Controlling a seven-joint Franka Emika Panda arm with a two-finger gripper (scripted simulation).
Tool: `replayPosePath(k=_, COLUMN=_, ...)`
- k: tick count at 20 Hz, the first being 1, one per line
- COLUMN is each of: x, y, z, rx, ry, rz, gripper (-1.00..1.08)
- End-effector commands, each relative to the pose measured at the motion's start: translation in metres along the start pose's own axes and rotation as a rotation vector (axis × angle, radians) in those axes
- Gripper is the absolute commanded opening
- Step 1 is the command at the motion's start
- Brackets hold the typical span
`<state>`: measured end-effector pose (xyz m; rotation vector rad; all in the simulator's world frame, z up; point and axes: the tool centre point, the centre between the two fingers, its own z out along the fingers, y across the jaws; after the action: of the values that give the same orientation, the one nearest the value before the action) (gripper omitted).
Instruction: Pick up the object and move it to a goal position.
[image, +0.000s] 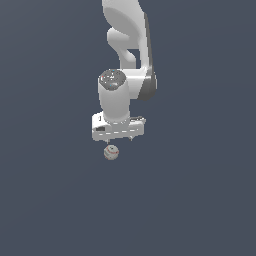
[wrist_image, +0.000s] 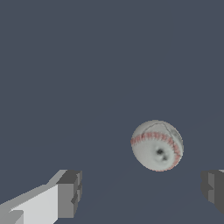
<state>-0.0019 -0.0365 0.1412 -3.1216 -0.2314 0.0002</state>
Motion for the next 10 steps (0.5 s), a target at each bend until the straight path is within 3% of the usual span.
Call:
replayPosePath(k=1, x=0.000, y=0.011, z=0.010, rx=-0.003, ry=0.000, rz=-0.048, gripper=1.00)
replayPosePath(k=10, x=-0.002, y=0.038, z=0.036, rx=-0.010, ry=-0.001, rz=-0.167, gripper=1.00)
